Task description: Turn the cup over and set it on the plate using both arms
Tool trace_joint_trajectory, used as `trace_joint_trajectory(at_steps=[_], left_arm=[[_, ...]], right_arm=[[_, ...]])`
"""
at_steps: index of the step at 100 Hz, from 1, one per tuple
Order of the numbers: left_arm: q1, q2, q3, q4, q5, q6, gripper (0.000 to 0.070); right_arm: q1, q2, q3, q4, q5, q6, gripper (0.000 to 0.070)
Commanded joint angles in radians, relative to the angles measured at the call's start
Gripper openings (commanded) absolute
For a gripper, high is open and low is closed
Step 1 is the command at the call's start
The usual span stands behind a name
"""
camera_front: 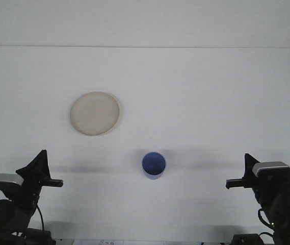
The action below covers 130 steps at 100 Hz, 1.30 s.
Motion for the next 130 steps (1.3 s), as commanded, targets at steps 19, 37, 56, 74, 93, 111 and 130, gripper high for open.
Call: trace_joint_trajectory(at_steps=[19,37,56,74,93,111,130], left_arm=[[-0.002,0.397,0.470,-0.294,0.021,-0.033,0.0012],[-0.003,0.649,0.715,-0.436,0.209,-0.021,0.0012],[-0.005,0.829,0.782,-0.444,0.374,0.016,0.0019],[-0.009,0.943,0.782,-0.492,0.401,0.014,0.0322],[-0.068,1.012,0.782,-0.483,0.463,0.005,0.0424],[-0.235,1.083,0.784,-0.409,0.465,-0.019,0.0424],[-0.402,1.200,0.828,-0.386,0.447,-0.026,0.0424]], right_arm=[[0.000,0.031,0.011,0.013,-0.001,0.018,0.0000],[0.000,0.047,0.011,0.014,-0.004,0.018,0.0000],[0.000,0.048,0.011,0.014,-0.004,0.018,0.0000],[0.000,0.048,0.011,0.014,-0.004,0.018,0.0000],[0.000,0.048,0.011,0.014,-0.004,0.018,0.0000],[0.000,0.048,0.011,0.014,-0.004,0.018,0.0000],[0.000,0.048,0.011,0.014,-0.004,0.018,0.0000]])
